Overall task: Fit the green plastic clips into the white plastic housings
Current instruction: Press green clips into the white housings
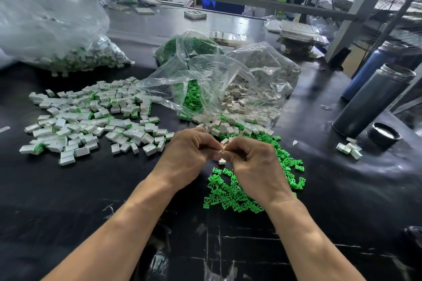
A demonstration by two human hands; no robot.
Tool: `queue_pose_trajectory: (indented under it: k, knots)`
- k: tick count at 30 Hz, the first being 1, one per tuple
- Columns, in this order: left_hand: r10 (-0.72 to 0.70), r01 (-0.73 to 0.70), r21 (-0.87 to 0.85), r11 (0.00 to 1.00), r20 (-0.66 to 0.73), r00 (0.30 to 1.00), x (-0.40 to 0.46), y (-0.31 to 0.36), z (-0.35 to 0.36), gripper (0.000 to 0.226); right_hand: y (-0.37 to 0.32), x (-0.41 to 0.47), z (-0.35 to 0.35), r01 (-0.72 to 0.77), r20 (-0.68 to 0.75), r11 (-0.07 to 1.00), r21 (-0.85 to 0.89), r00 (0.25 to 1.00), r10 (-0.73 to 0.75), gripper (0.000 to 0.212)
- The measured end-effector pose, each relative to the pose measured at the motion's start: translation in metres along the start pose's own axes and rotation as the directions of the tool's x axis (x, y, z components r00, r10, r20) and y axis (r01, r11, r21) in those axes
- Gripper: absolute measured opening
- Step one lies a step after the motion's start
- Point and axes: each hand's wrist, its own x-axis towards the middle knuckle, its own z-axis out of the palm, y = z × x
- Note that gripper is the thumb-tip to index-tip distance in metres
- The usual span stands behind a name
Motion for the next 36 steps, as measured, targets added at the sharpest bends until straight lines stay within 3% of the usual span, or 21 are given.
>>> queue_pose_trajectory:
  k: [11, 16, 19, 21, 26, 29, 36]
  knots:
    - [-0.081, 0.079, -0.173, 0.982, -0.005, 0.997, -0.001, -0.006, 0.005, 0.025, 0.005, 0.001, 0.002, -0.133, 0.014, 0.975, 0.178, 0.991, 0.133, 0.022]
    - [-0.042, 0.041, -0.236, 0.971, 0.004, 0.999, 0.003, -0.006, 0.003, 0.023, 0.003, 0.006, -0.006, -0.192, 0.071, 0.940, 0.282, 0.981, 0.179, 0.017]
    - [-0.032, 0.022, -0.354, 0.935, -0.024, 0.999, 0.003, 0.001, 0.006, 0.017, -0.003, 0.008, -0.008, -0.211, 0.007, 0.888, 0.409, 0.974, 0.228, 0.045]
    - [-0.037, 0.025, -0.425, 0.905, -0.021, 0.999, 0.001, 0.006, 0.012, 0.012, -0.008, 0.006, -0.004, -0.251, 0.041, 0.842, 0.478, 0.964, 0.264, 0.066]
    - [-0.090, 0.098, -0.548, 0.831, 0.041, 0.995, -0.003, 0.011, 0.026, 0.029, -0.019, 0.002, 0.010, -0.316, 0.089, 0.805, 0.503, 0.945, 0.315, 0.073]
    - [-0.101, 0.114, -0.586, 0.802, 0.055, 0.993, -0.005, 0.012, 0.031, 0.019, -0.019, 0.003, 0.014, -0.311, 0.050, 0.767, 0.561, 0.938, 0.343, 0.073]
    - [-0.113, 0.145, -0.652, 0.744, 0.090, 0.989, -0.008, 0.012, 0.038, 0.019, -0.010, 0.007, 0.027, -0.219, -0.174, 0.859, 0.464, 0.928, 0.330, 0.067]
